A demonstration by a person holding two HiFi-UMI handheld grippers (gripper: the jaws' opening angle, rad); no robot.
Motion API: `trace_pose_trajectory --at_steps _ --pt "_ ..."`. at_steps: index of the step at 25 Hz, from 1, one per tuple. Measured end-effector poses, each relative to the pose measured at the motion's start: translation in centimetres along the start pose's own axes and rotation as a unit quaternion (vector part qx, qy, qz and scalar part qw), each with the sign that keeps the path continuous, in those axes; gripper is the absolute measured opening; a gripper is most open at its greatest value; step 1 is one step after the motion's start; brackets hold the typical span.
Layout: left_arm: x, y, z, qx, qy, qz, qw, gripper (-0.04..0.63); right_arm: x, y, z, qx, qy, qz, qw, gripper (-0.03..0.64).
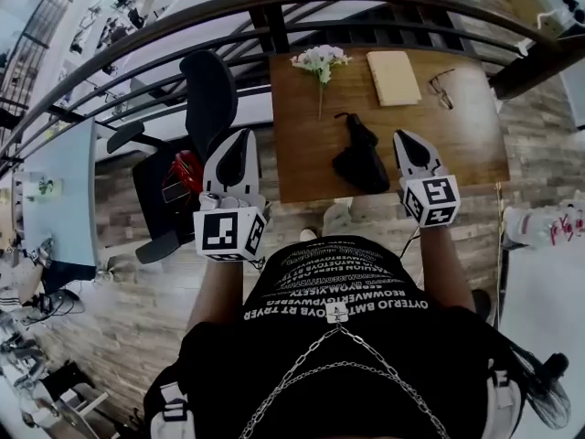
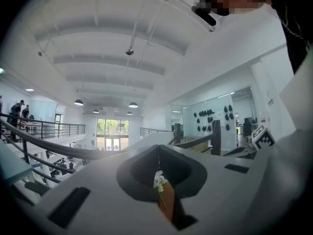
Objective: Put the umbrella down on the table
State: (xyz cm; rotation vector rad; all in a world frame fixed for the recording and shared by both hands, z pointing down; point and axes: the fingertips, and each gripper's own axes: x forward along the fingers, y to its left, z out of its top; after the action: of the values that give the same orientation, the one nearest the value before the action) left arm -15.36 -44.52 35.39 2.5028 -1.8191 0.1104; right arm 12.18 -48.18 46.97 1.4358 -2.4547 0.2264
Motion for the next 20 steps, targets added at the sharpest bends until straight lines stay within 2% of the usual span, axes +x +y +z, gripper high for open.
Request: trace_pose_trajectory --at_steps 10,20 --pt "-3.6 -0.3 1.4 -0.007 -0.029 -0.016 0.9994 0.029 -6.8 3.9 8.1 -0.035 -0.064 -0.003 0.997 0.015" --pt "-5.4 -0.7 0.9 -0.011 -0.035 -0.028 0.9989 0.029 -8.5 5.7 9.0 -0.051 -0.068 -0.015 0.996 0.015"
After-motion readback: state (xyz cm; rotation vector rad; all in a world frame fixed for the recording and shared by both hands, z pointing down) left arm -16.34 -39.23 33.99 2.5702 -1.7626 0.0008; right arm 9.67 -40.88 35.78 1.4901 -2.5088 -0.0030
